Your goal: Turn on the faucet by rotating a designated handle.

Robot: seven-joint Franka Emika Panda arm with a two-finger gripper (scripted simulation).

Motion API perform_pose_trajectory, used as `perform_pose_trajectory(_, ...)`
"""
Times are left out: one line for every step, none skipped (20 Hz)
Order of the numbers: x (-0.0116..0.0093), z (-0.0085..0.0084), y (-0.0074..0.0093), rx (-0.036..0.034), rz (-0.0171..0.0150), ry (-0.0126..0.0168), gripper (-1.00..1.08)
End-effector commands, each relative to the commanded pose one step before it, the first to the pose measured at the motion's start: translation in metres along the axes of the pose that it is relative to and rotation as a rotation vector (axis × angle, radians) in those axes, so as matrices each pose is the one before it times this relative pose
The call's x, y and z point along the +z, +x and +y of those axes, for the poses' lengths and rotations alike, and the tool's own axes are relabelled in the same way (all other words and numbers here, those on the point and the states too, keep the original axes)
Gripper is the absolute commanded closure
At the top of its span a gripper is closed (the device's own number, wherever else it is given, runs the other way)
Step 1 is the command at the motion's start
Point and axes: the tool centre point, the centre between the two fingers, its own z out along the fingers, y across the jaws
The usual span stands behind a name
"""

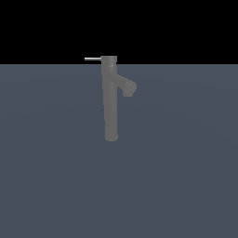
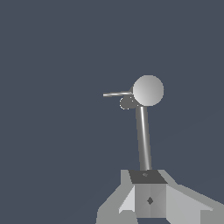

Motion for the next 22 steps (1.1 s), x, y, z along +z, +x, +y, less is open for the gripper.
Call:
perform_pose_trajectory(0.01527,-0.00142,0.02067,-0.01302,0.00212,-0.00142,1.08)
perform_pose_trajectory(0.00644,-0.00057,0.00790,-0.00513,0.00062,-0.00046,1.08)
perform_pose_trajectory(0.00665,-0.00059,0.00779,-0.00516,0.00063,-0.00041,1.08)
perform_pose_trajectory(0.00686,-0.00060,0.00768,-0.00516,0.00063,-0.00036,1.08)
perform_pose_trajectory(0.00702,-0.00060,0.00751,-0.00512,0.00063,-0.00031,1.08)
perform_pose_trajectory(0.00689,-0.00062,0.00707,-0.00496,0.00062,-0.00025,1.08)
perform_pose_trajectory(0.00668,-0.00059,0.00658,-0.00467,0.00058,-0.00020,1.08)
perform_pose_trajectory(0.00645,-0.00055,0.00611,-0.00438,0.00055,-0.00015,1.08)
perform_pose_trajectory(0.00619,-0.00054,0.00565,-0.00414,0.00052,-0.00011,1.08)
perform_pose_trajectory(0.00590,-0.00052,0.00520,-0.00387,0.00049,-0.00007,1.08)
perform_pose_trajectory(0.00558,-0.00050,0.00477,-0.00362,0.00047,-0.00004,1.08)
perform_pose_trajectory(0.00525,-0.00047,0.00435,-0.00336,0.00043,-0.00002,1.08)
perform_pose_trajectory(0.00490,-0.00043,0.00395,-0.00306,0.00040,0.00000,1.08)
perform_pose_trajectory(0.00453,-0.00041,0.00356,-0.00282,0.00037,0.00002,1.08)
perform_pose_trajectory(0.00415,-0.00035,0.00318,-0.00252,0.00033,0.00003,1.08)
perform_pose_trajectory(0.00374,-0.00033,0.00281,-0.00227,0.00030,0.00003,1.08)
perform_pose_trajectory(0.00333,-0.00029,0.00246,-0.00200,0.00026,0.00004,1.08)
perform_pose_trajectory(0.00291,-0.00026,0.00211,-0.00174,0.00023,0.00004,1.08)
perform_pose_trajectory(0.00248,-0.00021,0.00177,-0.00145,0.00019,0.00004,1.08)
perform_pose_trajectory(0.00203,-0.00023,0.00144,-0.00128,0.00017,0.00004,1.08)
perform_pose_trajectory(0.00160,-0.00009,0.00111,-0.00084,0.00011,0.00003,1.08)
perform_pose_trajectory(0.00114,-0.00011,0.00079,-0.00068,0.00009,0.00002,1.08)
